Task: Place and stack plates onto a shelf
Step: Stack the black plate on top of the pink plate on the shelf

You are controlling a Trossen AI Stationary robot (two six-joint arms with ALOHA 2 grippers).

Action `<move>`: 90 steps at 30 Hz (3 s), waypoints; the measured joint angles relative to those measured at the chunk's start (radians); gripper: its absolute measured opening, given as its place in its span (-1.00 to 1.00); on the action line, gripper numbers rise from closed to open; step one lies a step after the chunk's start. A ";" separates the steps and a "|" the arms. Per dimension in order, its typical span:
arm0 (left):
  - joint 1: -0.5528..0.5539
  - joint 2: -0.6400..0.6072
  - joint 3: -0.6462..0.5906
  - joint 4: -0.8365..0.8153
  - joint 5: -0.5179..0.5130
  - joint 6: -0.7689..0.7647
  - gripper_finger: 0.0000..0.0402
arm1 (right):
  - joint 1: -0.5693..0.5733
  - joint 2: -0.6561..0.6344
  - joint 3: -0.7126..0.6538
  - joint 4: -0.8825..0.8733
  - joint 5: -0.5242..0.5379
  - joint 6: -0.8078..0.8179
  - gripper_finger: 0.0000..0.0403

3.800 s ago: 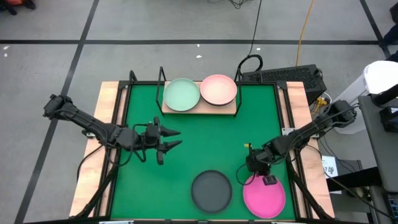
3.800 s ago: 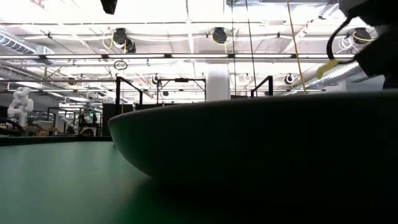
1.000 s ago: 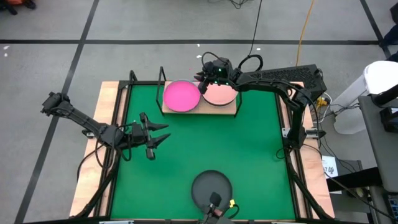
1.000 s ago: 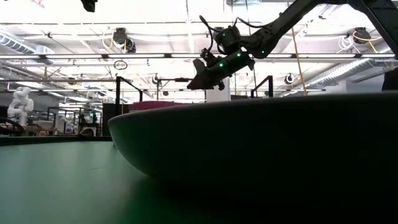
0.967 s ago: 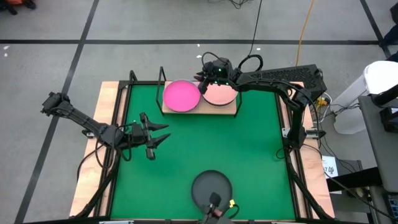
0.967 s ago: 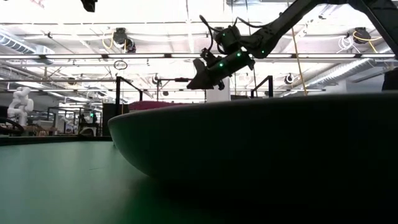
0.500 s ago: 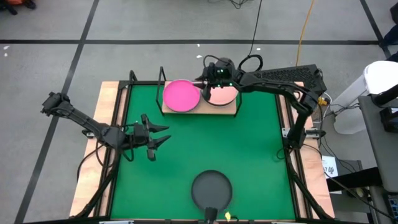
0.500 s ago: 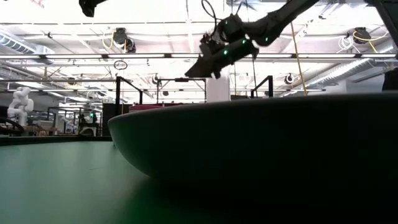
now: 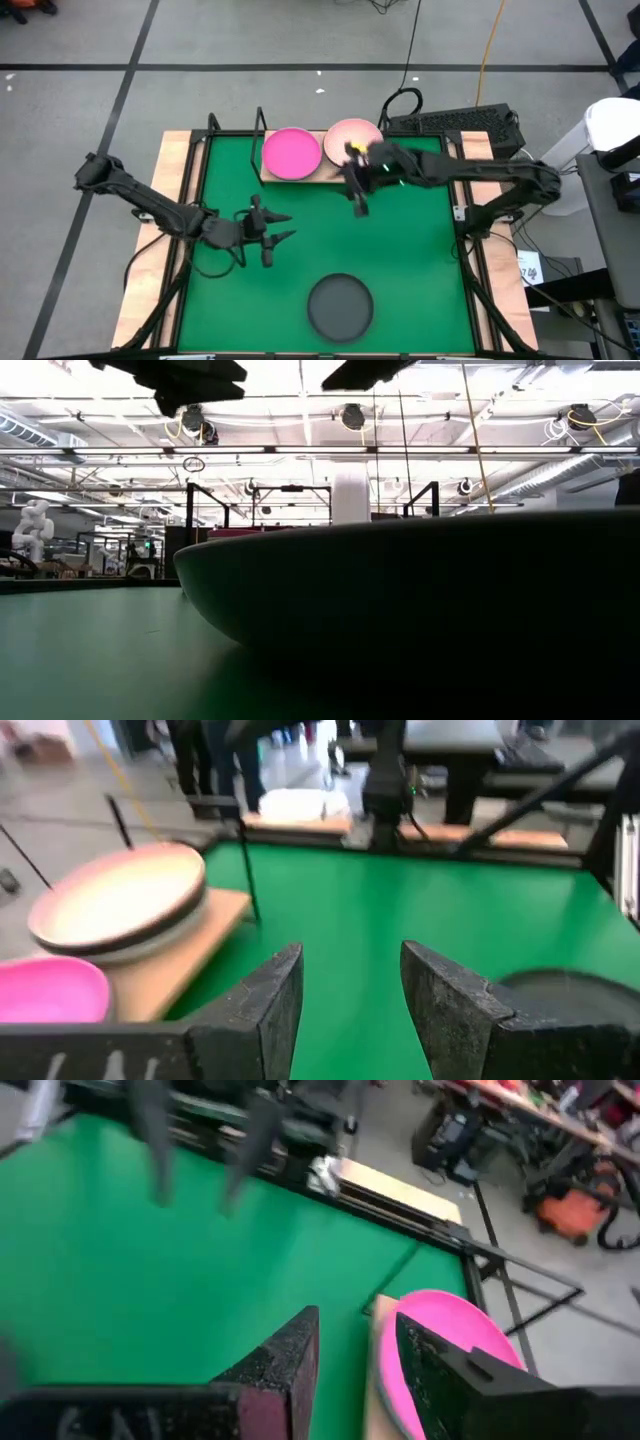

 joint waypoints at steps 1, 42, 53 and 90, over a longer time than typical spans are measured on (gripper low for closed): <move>0.007 0.020 0.018 -0.023 0.022 -0.017 -0.13 | 0.032 -0.033 -0.026 0.004 0.027 -0.001 -0.42; 0.073 0.688 0.368 -0.286 0.690 -0.729 -0.13 | 0.386 -0.561 -0.787 0.698 0.280 0.113 -0.42; 0.062 0.735 0.369 -0.244 0.698 -0.769 -0.13 | 0.392 -0.561 -0.787 0.697 0.280 0.114 -0.42; 0.761 0.032 0.368 -0.751 0.587 -0.285 -0.95 | 0.463 -0.647 -0.785 0.655 0.284 0.077 -0.42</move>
